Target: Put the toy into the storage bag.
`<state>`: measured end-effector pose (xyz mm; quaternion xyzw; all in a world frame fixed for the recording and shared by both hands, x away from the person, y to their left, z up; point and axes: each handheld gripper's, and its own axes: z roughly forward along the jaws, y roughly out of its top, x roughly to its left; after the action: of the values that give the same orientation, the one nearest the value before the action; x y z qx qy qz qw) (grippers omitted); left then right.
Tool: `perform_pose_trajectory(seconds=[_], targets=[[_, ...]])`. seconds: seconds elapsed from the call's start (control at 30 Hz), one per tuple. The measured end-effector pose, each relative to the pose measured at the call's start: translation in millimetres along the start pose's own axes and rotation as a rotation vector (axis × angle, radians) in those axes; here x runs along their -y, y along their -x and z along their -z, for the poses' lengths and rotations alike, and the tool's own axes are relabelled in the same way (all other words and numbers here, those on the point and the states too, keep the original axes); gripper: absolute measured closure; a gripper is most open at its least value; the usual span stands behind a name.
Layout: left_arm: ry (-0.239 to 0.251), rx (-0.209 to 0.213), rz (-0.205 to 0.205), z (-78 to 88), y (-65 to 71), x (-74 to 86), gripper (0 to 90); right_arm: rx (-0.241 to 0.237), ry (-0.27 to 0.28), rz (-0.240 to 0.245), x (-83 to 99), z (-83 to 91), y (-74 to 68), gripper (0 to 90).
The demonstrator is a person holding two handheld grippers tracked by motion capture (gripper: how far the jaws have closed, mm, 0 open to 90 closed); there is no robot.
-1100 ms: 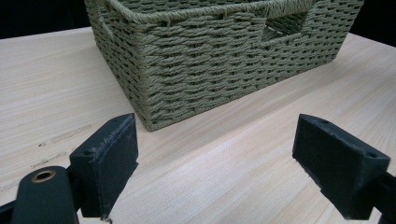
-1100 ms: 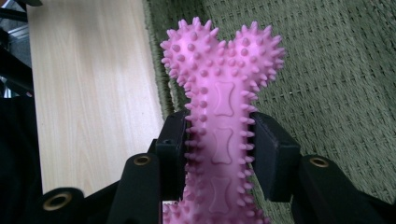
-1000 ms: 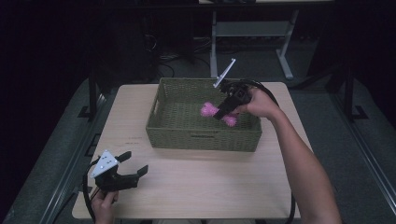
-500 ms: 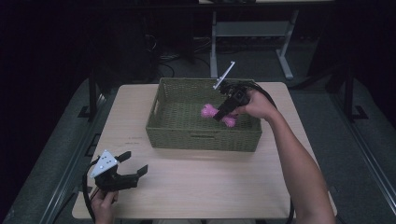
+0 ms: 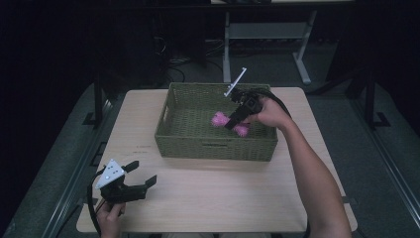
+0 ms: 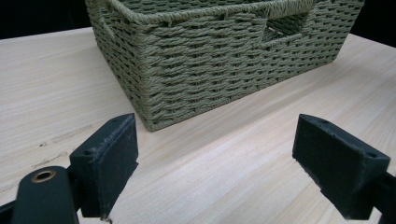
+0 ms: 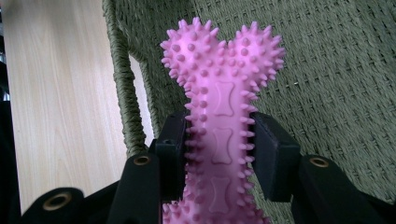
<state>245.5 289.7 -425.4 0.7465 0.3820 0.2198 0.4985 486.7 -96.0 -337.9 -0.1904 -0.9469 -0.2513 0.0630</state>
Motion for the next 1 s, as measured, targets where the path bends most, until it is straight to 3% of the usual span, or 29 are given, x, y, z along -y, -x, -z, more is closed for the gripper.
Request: perform_pose_trajectory(seconds=[1.0], targets=[[-0.003,0.006,0.001,-0.6,-0.4,-0.1,13.8,-0.004,-0.025,-0.040,15.2,-13.9,5.6,57.7]])
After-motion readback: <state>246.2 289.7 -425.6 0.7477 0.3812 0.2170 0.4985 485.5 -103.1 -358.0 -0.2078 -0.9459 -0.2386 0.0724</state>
